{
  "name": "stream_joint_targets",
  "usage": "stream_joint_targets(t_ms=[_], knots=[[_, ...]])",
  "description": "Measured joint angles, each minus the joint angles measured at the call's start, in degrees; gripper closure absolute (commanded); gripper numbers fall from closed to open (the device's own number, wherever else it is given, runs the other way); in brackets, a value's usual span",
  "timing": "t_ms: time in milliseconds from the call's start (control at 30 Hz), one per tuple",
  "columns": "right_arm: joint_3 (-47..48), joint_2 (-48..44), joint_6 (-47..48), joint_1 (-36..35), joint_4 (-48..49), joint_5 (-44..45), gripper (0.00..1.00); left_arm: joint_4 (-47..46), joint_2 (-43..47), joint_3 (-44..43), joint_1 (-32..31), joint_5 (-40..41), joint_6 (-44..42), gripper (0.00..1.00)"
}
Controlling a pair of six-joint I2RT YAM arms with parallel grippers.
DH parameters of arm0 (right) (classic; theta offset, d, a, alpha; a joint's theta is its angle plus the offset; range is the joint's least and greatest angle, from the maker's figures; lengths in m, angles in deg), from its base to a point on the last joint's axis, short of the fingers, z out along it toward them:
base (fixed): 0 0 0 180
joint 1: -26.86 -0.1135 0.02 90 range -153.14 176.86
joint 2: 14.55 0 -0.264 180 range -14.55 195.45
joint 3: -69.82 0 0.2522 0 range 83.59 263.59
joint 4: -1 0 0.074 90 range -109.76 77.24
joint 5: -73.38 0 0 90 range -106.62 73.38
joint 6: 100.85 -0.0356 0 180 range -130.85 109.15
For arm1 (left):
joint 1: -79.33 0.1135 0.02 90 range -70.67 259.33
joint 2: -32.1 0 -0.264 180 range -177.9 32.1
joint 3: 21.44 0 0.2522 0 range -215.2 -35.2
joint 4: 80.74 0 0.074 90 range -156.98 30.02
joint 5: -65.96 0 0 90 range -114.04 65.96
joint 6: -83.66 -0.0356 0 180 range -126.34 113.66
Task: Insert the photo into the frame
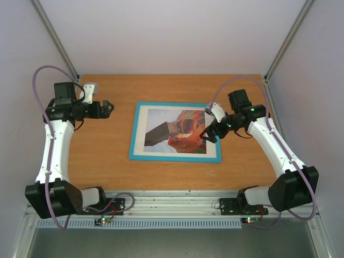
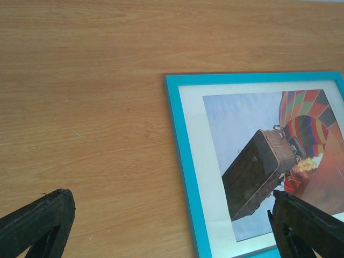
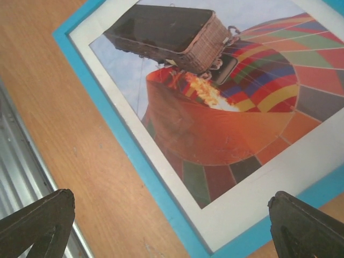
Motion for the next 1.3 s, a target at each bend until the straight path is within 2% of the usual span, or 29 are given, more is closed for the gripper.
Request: stream_joint_targets(t_ms=[200, 300, 500, 700, 933, 1133, 1300], knots=[[0.3, 1.2, 2.7, 0.0, -4.8, -4.5, 0.01, 0.0, -1.2, 0.0, -2.4, 0.3, -1.2, 0.01], [0.5, 2.1, 7.0, -0.3, -10.7, -8.6, 0.02, 0.0, -2.8, -0.3, -4.5, 0.9, -2.2, 0.01], [-4.1, 1.9, 14.7, -7.5, -18.5, -10.5, 0.01, 0.3, -16.6, -9.4, -10.9, 1.7, -4.8, 0.01], [-11.3, 1.8, 16.3, -16.7, -18.7, -4.3, 0.01, 1.8, -33.0, -23.6, -16.5, 0.8, -5.8, 0.01], [-15.3, 3.1, 16.2, -20.9, -15.9, 2.5, 0.02, 4.2, -48.3, -38.8, -20.4, -1.1, -5.6, 0.01], [-20.1, 7.9, 15.5, -25.7, -10.6, 8.7, 0.01, 4.5, -57.6, -45.7, -22.1, -1.6, -3.9, 0.01], [-21.3, 11.1, 13.7, -26.0, -5.8, 12.6, 0.01, 4.4, -62.7, -48.8, -22.5, -1.6, -2.6, 0.01]])
